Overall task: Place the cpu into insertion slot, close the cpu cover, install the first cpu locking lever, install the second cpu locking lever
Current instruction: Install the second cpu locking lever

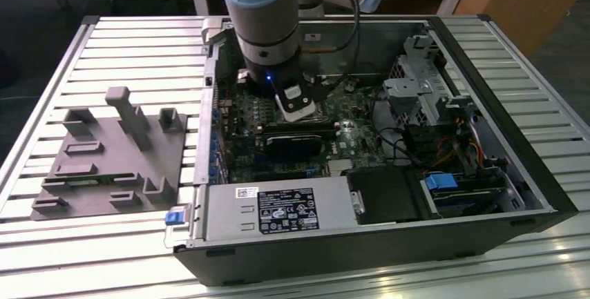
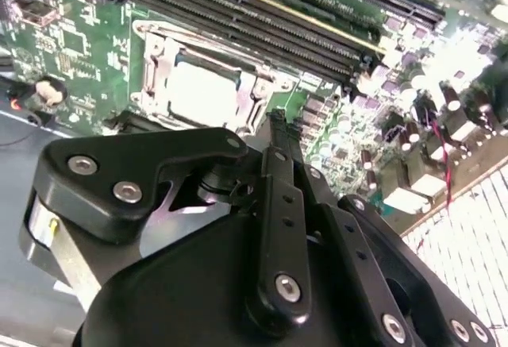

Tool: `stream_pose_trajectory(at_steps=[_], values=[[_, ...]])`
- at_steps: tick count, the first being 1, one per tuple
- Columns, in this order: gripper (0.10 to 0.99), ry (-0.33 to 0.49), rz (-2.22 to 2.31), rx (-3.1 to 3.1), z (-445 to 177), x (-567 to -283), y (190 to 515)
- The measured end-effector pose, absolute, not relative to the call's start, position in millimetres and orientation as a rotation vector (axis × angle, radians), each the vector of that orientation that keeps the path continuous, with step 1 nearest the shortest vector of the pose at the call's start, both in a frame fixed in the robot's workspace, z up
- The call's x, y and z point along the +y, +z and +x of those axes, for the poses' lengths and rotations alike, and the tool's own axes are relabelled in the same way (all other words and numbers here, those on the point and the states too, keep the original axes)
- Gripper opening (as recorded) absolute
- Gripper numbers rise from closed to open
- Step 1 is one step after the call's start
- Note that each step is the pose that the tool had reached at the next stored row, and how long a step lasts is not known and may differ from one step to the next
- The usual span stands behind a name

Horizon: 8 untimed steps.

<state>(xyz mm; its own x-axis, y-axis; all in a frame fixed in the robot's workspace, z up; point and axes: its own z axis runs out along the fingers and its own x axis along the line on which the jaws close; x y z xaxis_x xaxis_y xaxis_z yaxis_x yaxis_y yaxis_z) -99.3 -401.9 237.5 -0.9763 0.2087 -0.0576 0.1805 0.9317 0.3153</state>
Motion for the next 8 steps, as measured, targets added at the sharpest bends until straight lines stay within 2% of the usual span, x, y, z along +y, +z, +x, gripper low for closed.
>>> stream_pose_trajectory(at_steps=[8], values=[[0.102, 0.404, 0.337, 3.0, -92.6, -402.0, 238.4]])
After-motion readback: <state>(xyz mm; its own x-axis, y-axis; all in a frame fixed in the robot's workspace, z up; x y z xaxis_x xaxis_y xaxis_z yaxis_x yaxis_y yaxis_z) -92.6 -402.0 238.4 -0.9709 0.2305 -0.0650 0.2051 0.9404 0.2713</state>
